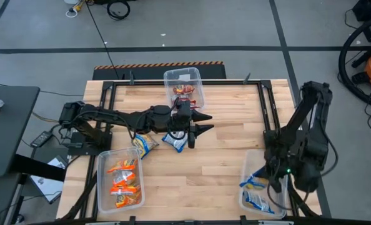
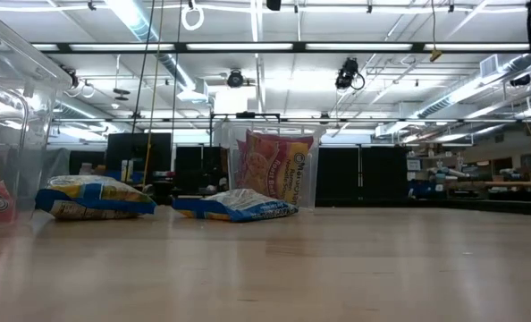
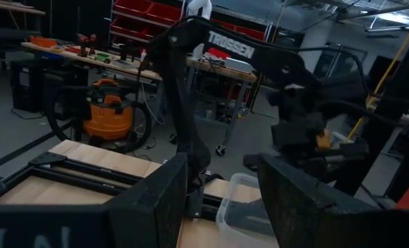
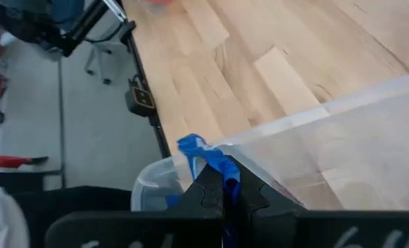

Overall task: Sort Maruchan noodles
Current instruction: Put the blue noodle pack into the bottom right transparent bin

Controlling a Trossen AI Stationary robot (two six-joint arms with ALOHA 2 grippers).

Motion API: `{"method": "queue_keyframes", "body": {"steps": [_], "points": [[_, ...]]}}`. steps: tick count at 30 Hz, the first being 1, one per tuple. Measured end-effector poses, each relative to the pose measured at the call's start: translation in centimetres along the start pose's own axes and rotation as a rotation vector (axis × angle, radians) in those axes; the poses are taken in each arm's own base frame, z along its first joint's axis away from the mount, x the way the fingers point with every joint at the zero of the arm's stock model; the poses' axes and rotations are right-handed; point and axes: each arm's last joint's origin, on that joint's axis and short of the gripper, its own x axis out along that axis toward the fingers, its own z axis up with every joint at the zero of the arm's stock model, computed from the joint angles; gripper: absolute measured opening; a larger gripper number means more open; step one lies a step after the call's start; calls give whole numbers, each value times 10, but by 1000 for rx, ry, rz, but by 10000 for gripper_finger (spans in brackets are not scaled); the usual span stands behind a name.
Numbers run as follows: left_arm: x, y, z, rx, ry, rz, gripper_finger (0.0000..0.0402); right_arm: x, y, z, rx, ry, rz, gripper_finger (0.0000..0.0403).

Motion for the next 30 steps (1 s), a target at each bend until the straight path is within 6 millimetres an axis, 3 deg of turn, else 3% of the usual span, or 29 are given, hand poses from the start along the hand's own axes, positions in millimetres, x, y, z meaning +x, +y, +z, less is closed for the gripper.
{"method": "queue_keyframes", "body": {"steps": [21, 30], "points": [[0, 4, 1, -32, -3, 10, 183, 47, 5, -47, -55, 52, -210, 21], [1, 4, 1, -32, -3, 10, 183, 42, 4, -45, -9, -60, -175, 7]]}}
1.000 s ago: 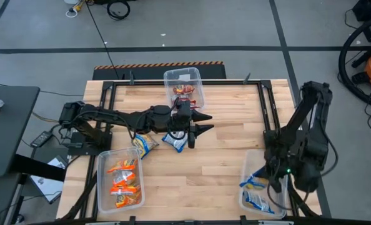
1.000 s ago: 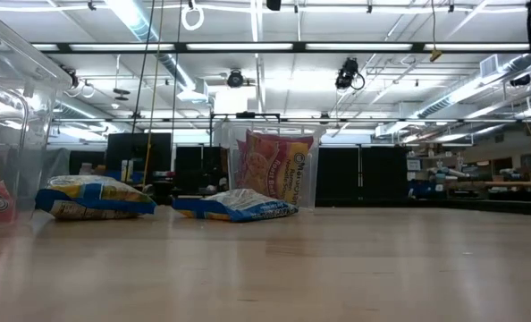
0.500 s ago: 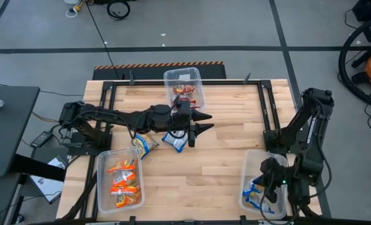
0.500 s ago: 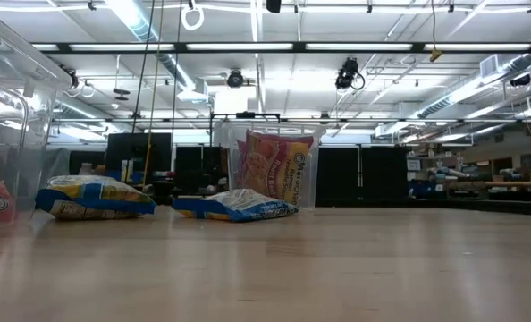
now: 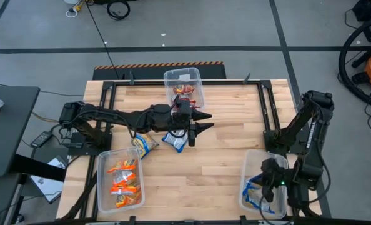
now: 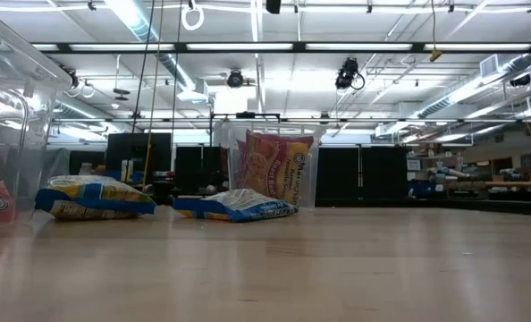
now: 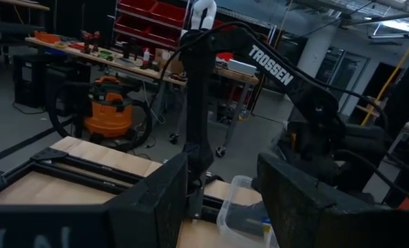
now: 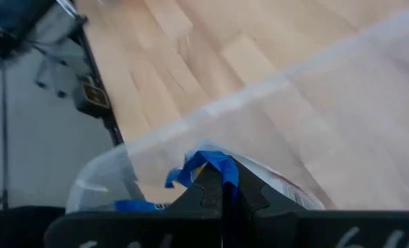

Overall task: Sort Maruchan noodles
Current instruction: Put the blue noodle pack into the bottom right transparent bin

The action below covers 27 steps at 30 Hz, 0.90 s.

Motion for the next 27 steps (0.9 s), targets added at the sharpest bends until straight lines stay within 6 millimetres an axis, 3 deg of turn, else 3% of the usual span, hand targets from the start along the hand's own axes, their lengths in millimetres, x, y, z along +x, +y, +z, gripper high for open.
{"method": "queue_keyframes", "body": {"steps": [13, 22, 27], "points": [[0, 0, 0, -31, 3, -10, 183, -24, -3, -11, -36, -253, 186, 7], [0, 0, 1, -92, -9, -5, 183, 2, -22, -33, -15, -190, 175, 8], [0, 0, 1, -99, -9, -2, 183, 4, -24, -36, -46, -98, 142, 29]]}}
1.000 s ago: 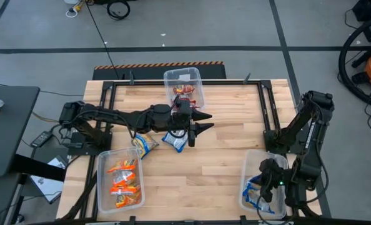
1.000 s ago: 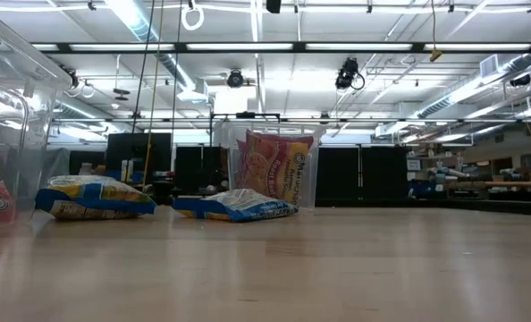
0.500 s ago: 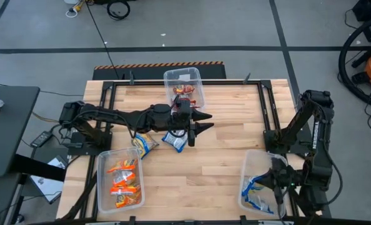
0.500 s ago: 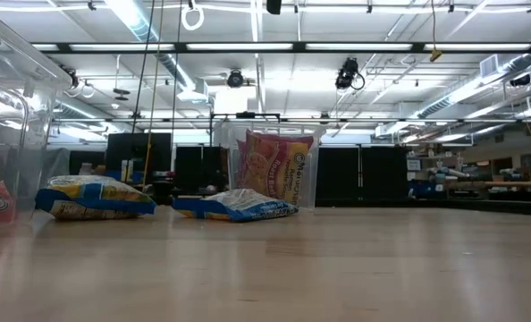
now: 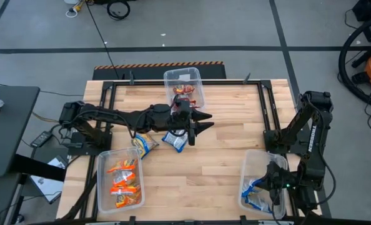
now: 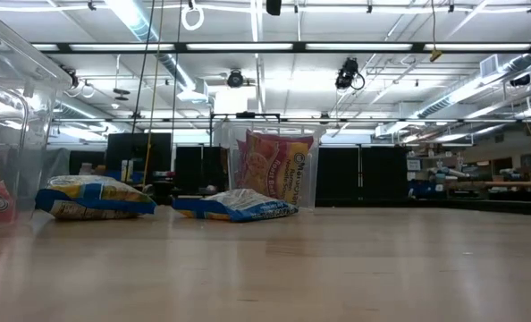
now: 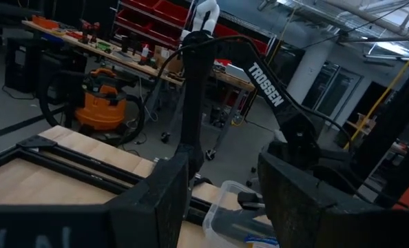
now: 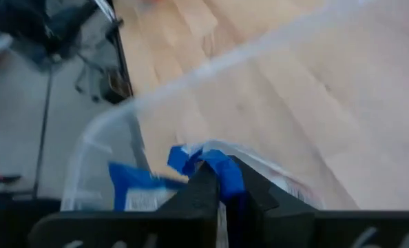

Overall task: Sort Maruchan noodles
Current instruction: Put the blue noodle pack into the bottom right transparent bin

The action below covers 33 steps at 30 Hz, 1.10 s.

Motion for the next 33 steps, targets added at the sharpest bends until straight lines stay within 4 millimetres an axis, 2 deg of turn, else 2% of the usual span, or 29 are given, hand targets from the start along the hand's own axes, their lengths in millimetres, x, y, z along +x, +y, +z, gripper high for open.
{"method": "queue_keyframes", "body": {"steps": [4, 10, 14, 19, 26, 29, 33], "points": [[0, 0, 0, 1, 0, 1, 183, -2, 0, -1, -9, 120, -26, 68], [0, 1, 1, 1, -1, 4, 183, -12, 8, 10, -157, 326, -30, 127], [1, 3, 1, 10, -3, 9, 183, -12, 14, 22, -256, 420, -46, 145], [1, 4, 1, 31, -3, 11, 183, -2, 17, 32, -398, 525, -31, 150], [1, 3, 1, 39, 10, -22, 183, 12, 14, 43, -476, 609, -50, 122], [1, 2, 1, 39, 17, -41, 183, 14, 13, 45, -436, 632, -71, 87], [1, 2, 1, 39, 23, -57, 183, 16, 14, 49, -289, 666, -112, 17]]}}
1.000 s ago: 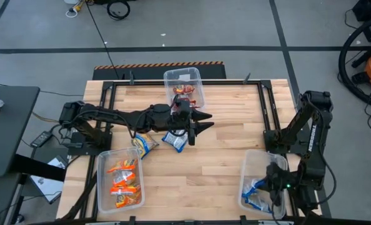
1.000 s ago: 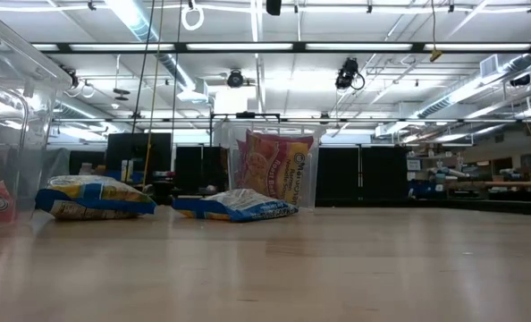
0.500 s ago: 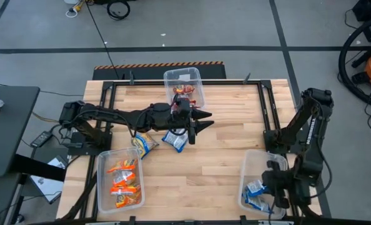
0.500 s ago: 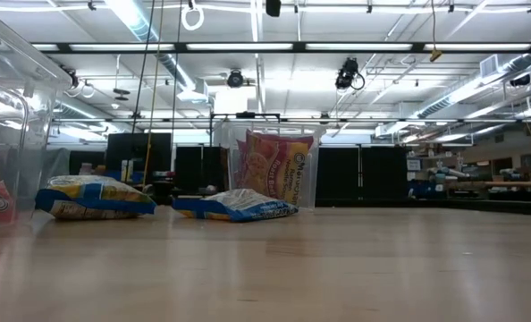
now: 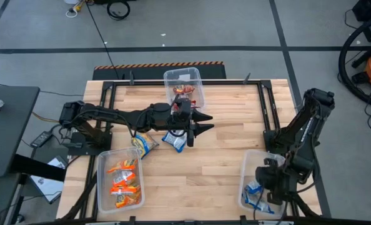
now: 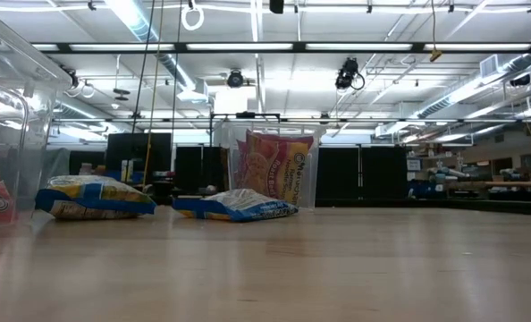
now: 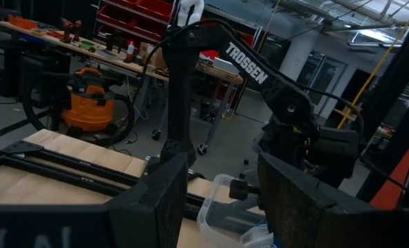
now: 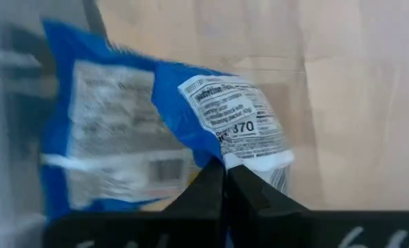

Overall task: Sort Maruchan noodles
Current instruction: Put the blue noodle pack into the bottom right transparent bin

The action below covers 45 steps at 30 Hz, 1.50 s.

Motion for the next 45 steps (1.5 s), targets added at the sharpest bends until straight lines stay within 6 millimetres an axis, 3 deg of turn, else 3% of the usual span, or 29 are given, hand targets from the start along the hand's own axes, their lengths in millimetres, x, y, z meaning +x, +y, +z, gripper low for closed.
{"method": "queue_keyframes", "body": {"steps": [9, 17, 21, 25, 33, 42, 45], "points": [[0, 0, 0, 43, 0, -1, 183, -24, -3, 11, 419, -38, -21, 7], [-1, -1, 0, 26, 28, -43, 183, 0, 0, 4, 576, -82, 42, 8], [-9, -2, 7, 24, 50, -42, 183, 2, 2, 4, 539, -80, 65, 30], [-16, 0, 13, 53, 87, -22, 183, 2, 1, 2, 447, -27, 46, 83], [-21, 6, -5, 39, 288, 48, 183, -14, 11, 9, 268, 22, 118, 174], [-23, 10, -14, 21, 369, 82, 183, -14, -9, 11, 249, -39, -90, 174], [-23, 10, -14, 20, 370, 82, 183, -3, -10, 9, 231, 3, -55, 171]]}}
